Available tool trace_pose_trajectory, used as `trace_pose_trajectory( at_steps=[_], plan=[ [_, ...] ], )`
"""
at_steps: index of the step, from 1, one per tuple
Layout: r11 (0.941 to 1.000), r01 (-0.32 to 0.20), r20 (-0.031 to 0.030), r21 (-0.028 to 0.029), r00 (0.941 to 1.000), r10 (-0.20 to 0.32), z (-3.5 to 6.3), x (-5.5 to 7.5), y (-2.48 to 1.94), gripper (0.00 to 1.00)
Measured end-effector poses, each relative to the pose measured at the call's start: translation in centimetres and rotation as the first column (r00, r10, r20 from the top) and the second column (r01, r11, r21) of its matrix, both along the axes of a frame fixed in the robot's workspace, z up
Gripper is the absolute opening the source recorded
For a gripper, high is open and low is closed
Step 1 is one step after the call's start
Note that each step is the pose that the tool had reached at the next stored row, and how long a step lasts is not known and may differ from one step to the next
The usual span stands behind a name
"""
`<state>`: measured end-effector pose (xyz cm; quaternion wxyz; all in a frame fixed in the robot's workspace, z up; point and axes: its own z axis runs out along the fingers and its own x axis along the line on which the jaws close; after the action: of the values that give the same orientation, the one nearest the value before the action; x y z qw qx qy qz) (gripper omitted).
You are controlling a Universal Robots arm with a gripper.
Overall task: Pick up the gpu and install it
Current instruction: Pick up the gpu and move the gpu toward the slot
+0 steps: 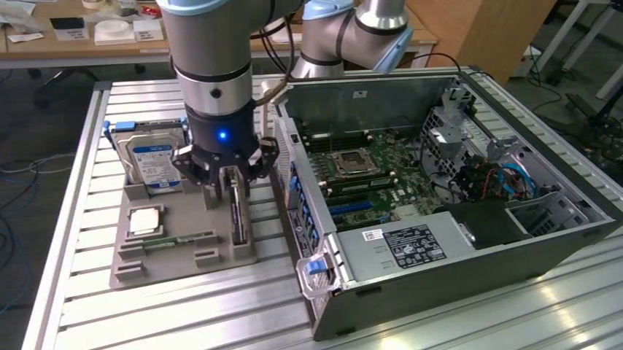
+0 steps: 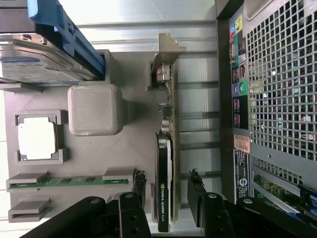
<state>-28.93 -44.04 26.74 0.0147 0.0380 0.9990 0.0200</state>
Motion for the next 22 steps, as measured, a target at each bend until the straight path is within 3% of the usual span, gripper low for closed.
trace_pose_trajectory(
  at_steps=[9, 16, 22],
  plan=[
    [1.0, 0.0, -0.0001, -0.0001, 1.0, 0.0, -1.23, 0.0, 0.16, 0.47],
    [1.0, 0.0, 0.0002, 0.0003, 1.0, 0.0, -1.48, 0.0, 0.19, 0.47],
    [1.0, 0.0, 0.0, 0.0001, 1.0, 0.0, -2.51, 0.0, 0.22, 0.47]
  ],
)
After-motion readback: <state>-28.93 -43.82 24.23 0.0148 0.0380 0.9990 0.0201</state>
